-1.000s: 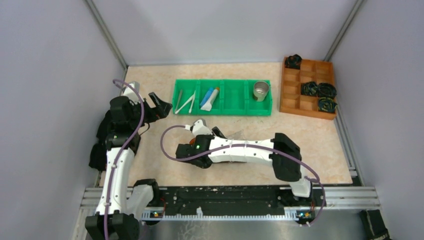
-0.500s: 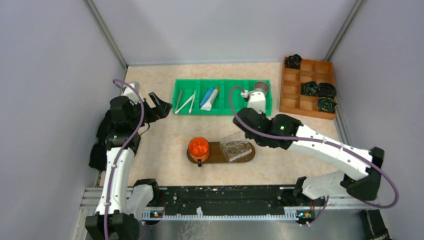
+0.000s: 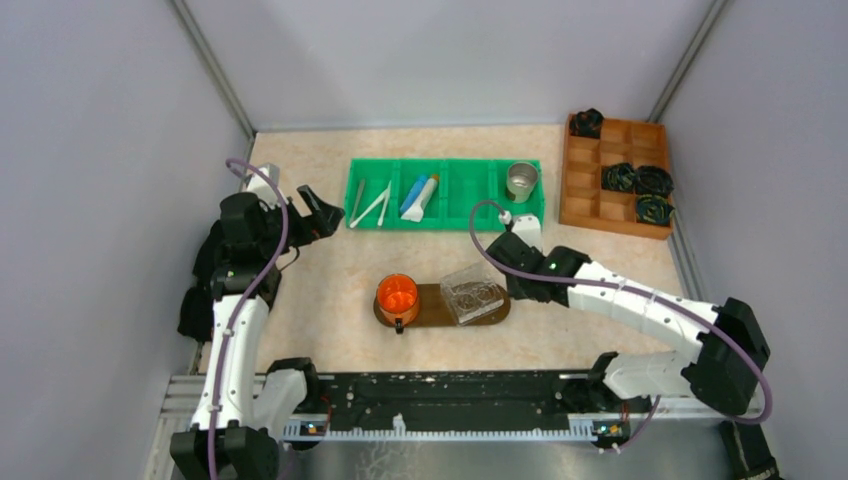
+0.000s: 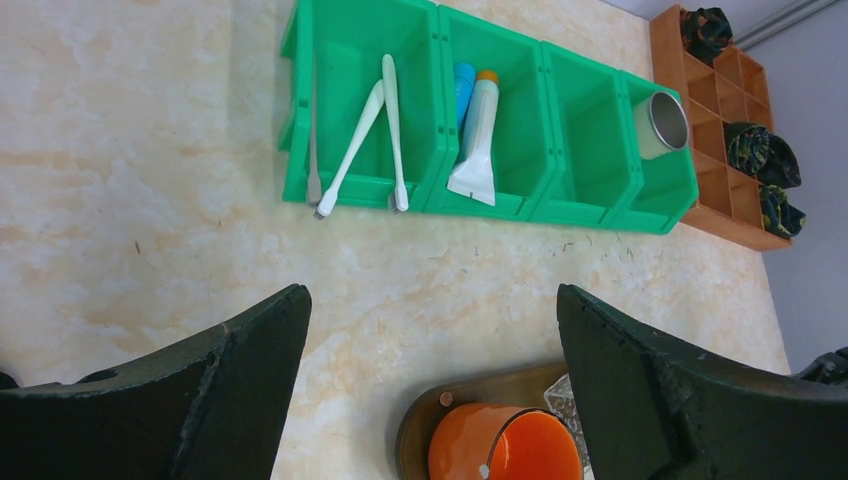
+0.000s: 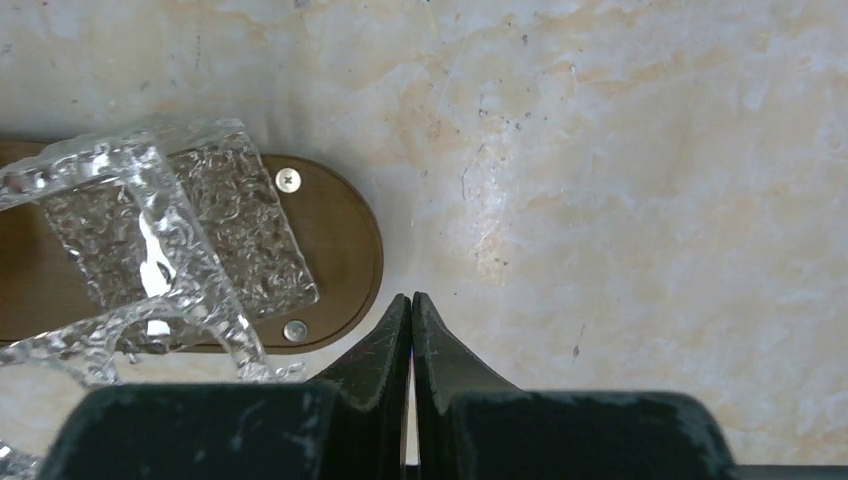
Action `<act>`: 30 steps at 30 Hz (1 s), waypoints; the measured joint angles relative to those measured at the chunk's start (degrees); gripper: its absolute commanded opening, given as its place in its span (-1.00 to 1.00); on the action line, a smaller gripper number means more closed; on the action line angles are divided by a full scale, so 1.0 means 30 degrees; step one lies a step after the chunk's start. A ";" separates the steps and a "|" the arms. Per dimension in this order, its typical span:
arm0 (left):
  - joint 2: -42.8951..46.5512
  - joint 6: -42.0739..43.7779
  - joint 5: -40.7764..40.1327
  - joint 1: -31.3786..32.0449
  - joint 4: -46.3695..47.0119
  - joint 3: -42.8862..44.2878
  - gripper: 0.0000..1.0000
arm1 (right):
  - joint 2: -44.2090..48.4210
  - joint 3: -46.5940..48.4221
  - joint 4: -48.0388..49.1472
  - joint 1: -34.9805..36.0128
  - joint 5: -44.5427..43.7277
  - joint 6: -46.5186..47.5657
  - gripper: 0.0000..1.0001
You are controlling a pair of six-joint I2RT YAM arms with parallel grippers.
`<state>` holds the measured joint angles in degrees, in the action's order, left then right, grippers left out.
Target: Prepare toiletry sets of a toothbrush and toothpaste on the tray
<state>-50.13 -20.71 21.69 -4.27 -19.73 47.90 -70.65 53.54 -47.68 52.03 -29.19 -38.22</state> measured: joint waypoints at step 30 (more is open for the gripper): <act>0.0000 0.0124 -0.0153 0.0000 0.0022 0.0000 0.98 | -0.2849 -0.0721 0.4852 0.0801 0.3410 0.1690 -1.00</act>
<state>-50.13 -20.34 21.23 -4.27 -19.66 47.90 -79.20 51.37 -33.12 54.43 -18.96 -33.15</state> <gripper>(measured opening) 0.989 0.003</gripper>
